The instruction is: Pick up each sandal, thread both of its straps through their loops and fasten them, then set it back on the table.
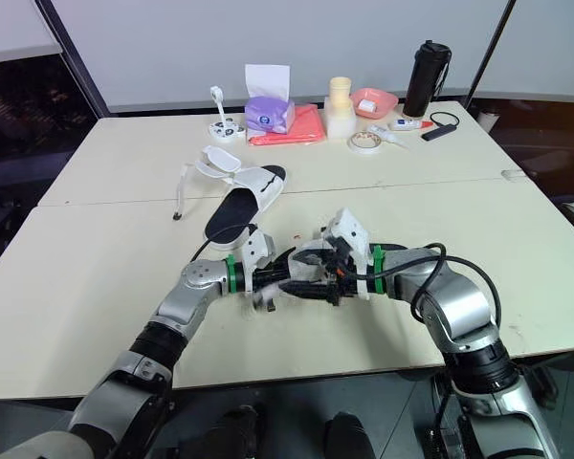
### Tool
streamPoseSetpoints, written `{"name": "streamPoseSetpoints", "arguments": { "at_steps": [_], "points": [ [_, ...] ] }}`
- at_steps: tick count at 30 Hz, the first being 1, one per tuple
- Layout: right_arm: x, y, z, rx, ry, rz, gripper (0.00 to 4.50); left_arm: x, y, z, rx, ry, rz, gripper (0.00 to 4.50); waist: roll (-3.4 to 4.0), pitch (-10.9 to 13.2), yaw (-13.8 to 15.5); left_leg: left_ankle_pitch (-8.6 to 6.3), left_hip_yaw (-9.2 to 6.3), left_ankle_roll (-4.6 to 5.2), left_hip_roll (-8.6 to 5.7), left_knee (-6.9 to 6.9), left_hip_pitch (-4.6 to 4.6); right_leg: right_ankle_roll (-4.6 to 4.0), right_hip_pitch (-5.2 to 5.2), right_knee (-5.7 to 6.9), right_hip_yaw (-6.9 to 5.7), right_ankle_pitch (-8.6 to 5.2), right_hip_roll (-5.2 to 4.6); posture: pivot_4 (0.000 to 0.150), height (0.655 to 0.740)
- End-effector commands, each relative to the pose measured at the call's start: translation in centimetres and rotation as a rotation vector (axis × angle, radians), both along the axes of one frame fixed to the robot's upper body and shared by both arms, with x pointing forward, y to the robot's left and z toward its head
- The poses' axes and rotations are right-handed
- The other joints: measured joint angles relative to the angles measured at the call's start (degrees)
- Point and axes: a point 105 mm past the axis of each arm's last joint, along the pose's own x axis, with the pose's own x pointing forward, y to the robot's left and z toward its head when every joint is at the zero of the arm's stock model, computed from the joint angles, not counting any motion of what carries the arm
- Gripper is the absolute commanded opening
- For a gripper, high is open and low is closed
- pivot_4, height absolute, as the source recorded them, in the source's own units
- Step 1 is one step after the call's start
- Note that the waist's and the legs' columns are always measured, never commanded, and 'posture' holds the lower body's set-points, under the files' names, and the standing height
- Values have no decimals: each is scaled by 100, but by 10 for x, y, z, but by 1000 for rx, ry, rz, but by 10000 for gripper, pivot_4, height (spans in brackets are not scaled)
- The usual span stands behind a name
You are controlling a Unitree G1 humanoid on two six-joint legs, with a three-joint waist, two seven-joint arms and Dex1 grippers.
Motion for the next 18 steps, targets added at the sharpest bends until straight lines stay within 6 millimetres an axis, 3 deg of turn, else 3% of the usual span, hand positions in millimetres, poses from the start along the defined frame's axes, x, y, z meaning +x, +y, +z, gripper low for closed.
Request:
{"name": "streamPoseSetpoints", "arguments": {
  "at_steps": [1, 7, 13, 18],
  "points": [
    [-24, 2, 0, -39, -6, 113, 32922, -1, 1, -7, 20, 26, -4, 0, -1, 0, -4, 0, 2, 0, 0, 0, 0, 0, 2, -3, 0, 0, 0, 1500, 7400],
    [-45, -13, -18, -162, 27, 145, 32922, -1, -2, -5, 17, 20, -8, 0, -3, 1, 5, -1, 2, 0, 2, 2, 9, 1, 19, -11, -5, 0, 0, 1500, 7400],
    [-41, -28, -2, -148, 21, 56, 32922, -1, -2, -6, 18, 19, -13, 0, -3, 1, 9, -1, 1, 1, 5, 2, 9, 0, 23, -20, -6, 0, 0, 1500, 7400],
    [-29, -42, -7, -149, 108, -128, 32922, -2, -5, -6, 16, 20, -20, 0, -3, 1, 18, -1, -1, 1, 6, 1, 9, 0, 24, -22, -7, 0, 0, 1500, 7400]
  ]
}}
